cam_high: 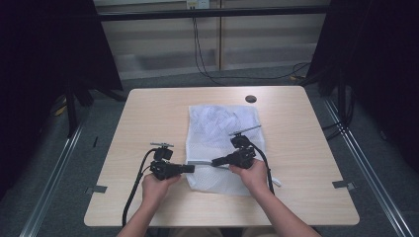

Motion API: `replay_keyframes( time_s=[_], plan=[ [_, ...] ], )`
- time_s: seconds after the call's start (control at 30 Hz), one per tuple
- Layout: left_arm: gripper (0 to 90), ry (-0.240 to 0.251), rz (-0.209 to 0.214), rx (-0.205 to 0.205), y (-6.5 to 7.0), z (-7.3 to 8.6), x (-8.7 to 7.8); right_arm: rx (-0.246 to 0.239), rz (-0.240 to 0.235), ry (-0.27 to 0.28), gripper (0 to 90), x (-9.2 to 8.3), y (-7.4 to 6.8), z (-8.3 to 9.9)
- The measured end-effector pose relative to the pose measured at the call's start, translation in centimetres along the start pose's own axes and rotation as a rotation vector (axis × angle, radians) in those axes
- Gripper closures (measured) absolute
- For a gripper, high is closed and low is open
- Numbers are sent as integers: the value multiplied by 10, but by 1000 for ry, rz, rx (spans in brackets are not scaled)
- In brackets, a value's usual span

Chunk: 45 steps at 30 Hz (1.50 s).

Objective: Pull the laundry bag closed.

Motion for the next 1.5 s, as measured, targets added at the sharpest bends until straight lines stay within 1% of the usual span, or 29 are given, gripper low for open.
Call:
replay_keyframes(
  time_s=[0.03, 0.13, 0.3, 0.33, 0.37, 0.5, 0.53, 0.7, 0.77, 0.9, 0.97, 1.07, 1.13, 1.27, 1.3, 1.37, 1.43, 1.5],
  plan=[
    [882, 3, 0, -1, 0, 0, 0, 8, -7, 4, 869, 0, 0, 0],
    [882, 3, 1, -3, 0, 0, 0, 16, -2, 0, 869, -3, 3, 1],
    [883, 3, 4, -3, 1, 0, 0, 7, -9, 6, 869, -5, 2, 2],
    [882, 6, -1, -1, 0, -1, 0, 11, -6, 6, 869, -5, 2, 2],
    [882, 6, 0, -6, 0, -1, -1, 3, 3, 7, 869, -6, 4, 2],
    [882, 9, 3, -4, -1, -1, -2, 13, 4, 15, 869, -10, 7, 3],
    [882, 9, 7, -9, 0, -1, -1, 13, 6, 14, 869, -11, 8, 3],
    [882, 4, -4, -1, 0, 0, 0, 10, 3, 15, 869, -13, 8, 5],
    [882, 5, -4, -3, -1, -1, -1, 6, 12, 15, 869, -14, 9, 6],
    [882, 2, 1, -1, 1, 0, 0, 18, 4, 23, 869, -17, 12, 7],
    [882, -1, -3, 2, 1, 0, 1, 17, 13, 20, 869, -19, 13, 9],
    [882, -6, -6, 3, 0, 1, 1, 15, 13, 20, 869, -19, 13, 10],
    [882, -5, -3, 2, 1, 1, 1, 3, 11, 21, 869, -19, 12, 10],
    [882, 1, -9, 2, -1, 0, 0, 15, 8, 27, 869, -20, 14, 10],
    [882, 1, -4, -3, 0, 0, 0, 12, 11, 26, 869, -21, 15, 11],
    [883, -6, -5, 2, 0, 1, 1, 17, 7, 30, 869, -21, 15, 12],
    [882, -4, -11, 2, -1, 1, 2, 10, 13, 28, 869, -21, 16, 13],
    [882, -4, -15, 3, -1, 1, 2, 12, 9, 26, 869, -21, 16, 14]
  ],
)
Point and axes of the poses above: each handheld gripper's, and its own axes: x roughly forward along the jaws, z roughly out of its underside, y roughly to its right, the point moved 9 cm from there along x, roughly forward along the jaws, and after that the axes turned 8 degrees about -x, right-handed, at the moved point
